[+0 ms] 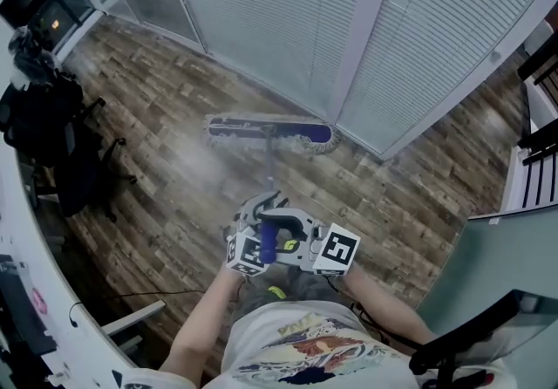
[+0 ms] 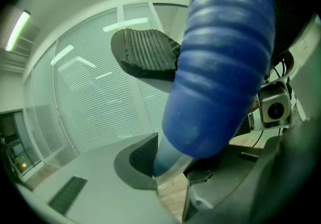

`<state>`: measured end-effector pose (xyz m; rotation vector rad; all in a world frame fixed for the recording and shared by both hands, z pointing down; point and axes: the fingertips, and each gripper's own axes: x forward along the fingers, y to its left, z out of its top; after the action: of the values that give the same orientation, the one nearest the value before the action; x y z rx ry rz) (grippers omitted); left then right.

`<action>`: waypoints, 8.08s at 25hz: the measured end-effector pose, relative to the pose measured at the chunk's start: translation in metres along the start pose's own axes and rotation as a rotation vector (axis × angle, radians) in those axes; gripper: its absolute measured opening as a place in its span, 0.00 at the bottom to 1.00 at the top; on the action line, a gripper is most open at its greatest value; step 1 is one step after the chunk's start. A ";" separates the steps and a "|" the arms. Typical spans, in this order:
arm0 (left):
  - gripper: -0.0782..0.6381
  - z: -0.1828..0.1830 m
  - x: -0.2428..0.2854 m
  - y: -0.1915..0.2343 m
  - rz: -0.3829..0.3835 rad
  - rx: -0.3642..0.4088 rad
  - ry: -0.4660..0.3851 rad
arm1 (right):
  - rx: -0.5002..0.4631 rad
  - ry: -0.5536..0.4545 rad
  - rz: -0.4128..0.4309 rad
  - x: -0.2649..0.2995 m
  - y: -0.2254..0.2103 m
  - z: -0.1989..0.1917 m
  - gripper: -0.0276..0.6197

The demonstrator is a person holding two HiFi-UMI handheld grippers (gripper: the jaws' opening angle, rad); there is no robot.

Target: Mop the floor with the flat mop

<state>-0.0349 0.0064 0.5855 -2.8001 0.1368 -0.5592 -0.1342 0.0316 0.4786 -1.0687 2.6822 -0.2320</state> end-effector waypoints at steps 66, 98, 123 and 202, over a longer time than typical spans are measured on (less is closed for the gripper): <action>0.24 -0.023 -0.013 -0.020 0.343 -0.142 0.134 | 0.084 0.105 0.362 -0.042 0.031 -0.024 0.47; 0.24 -0.020 0.029 0.126 0.501 -0.262 0.115 | 0.083 0.150 0.444 0.031 -0.085 0.023 0.47; 0.22 0.064 -0.017 -0.118 0.733 -0.362 0.133 | 0.041 0.261 0.824 -0.170 0.110 0.025 0.47; 0.22 -0.065 0.013 0.218 0.984 -0.487 0.200 | 0.174 0.398 1.079 0.074 -0.138 0.017 0.47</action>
<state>-0.0564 -0.2203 0.5839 -2.5896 1.7519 -0.5713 -0.0914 -0.1198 0.4823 0.5884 3.0503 -0.4664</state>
